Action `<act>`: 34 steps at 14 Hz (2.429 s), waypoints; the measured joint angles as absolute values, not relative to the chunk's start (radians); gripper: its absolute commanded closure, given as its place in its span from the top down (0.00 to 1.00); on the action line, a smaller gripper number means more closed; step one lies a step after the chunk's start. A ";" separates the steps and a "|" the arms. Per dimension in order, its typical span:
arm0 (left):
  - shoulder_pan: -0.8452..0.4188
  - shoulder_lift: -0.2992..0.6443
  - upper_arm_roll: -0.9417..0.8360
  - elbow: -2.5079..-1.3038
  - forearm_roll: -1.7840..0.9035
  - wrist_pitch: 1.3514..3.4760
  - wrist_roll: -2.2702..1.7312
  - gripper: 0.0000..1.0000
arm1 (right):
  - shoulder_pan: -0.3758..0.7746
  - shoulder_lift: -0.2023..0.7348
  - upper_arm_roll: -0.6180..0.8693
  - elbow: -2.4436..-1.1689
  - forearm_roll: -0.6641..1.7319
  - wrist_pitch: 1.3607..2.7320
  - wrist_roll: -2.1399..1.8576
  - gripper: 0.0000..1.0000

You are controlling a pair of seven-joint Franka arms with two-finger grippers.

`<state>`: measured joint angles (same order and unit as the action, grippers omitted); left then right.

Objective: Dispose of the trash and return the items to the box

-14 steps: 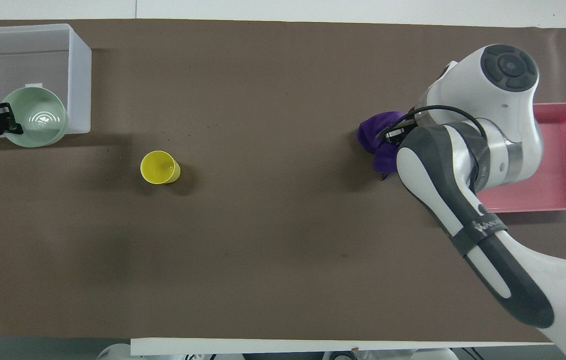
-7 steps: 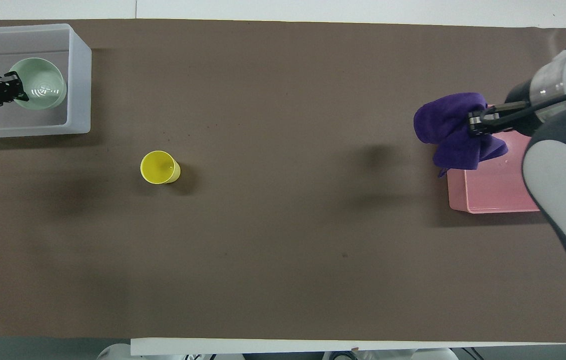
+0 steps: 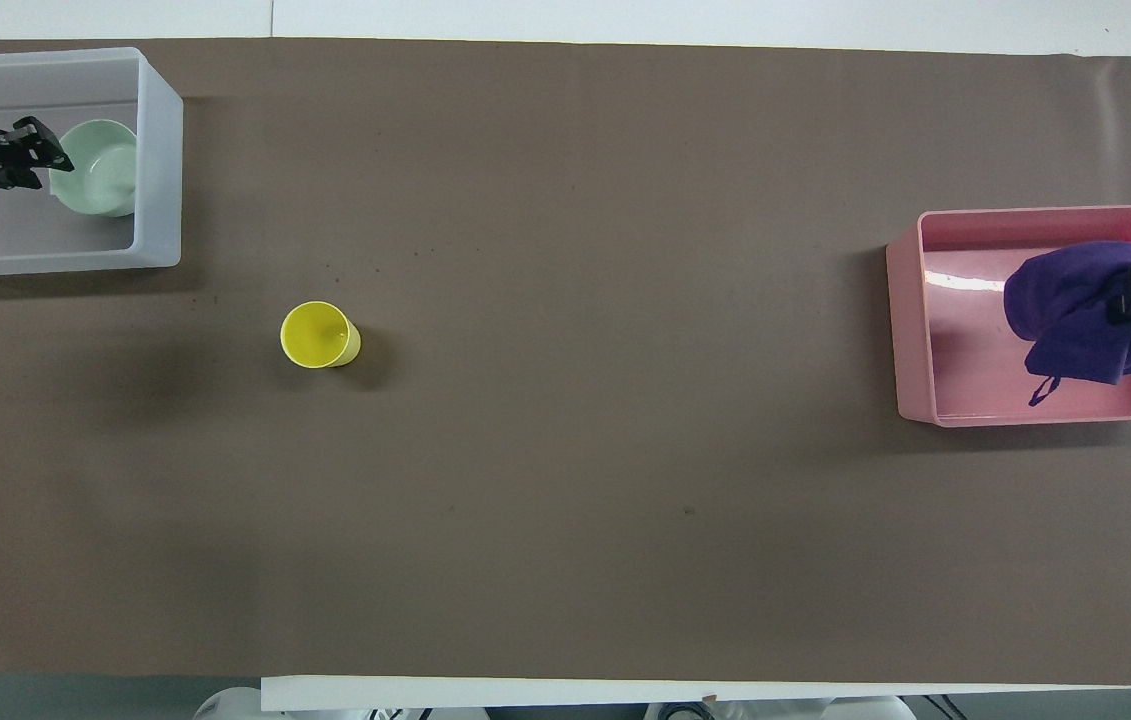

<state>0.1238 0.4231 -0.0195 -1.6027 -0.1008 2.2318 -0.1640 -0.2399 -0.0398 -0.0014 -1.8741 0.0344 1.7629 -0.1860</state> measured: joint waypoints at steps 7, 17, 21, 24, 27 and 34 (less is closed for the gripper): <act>-0.176 0.069 -0.029 -1.920 -0.099 1.972 -0.241 1.00 | -0.261 0.030 0.003 -2.060 0.027 2.013 -0.230 0.43; -0.289 0.005 -0.031 -2.308 -0.099 2.351 -0.311 0.00 | -0.136 0.031 0.022 -1.964 0.029 1.939 -0.178 0.99; -0.289 0.004 -0.025 -2.292 -0.099 2.354 -0.311 0.00 | -0.040 0.029 0.027 -1.798 0.028 1.737 -0.138 0.99; -0.276 0.002 -0.018 -2.176 -0.099 2.247 -0.318 0.00 | -0.037 0.025 0.025 -1.717 0.001 1.604 -0.138 0.99; -0.183 0.003 -0.006 -1.957 -0.095 2.068 -0.333 0.00 | -0.038 0.009 0.023 -1.649 -0.031 1.485 -0.138 0.99; 0.070 0.298 0.013 -1.697 -0.024 2.204 -0.324 0.00 | -0.037 -0.088 0.023 -1.664 -0.031 1.347 -0.138 1.00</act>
<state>0.0700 0.2983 0.0129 -1.6970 -0.0240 2.2043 -0.3239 -0.0373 -0.0880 0.0230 -1.6642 -0.0309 1.3469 -0.1384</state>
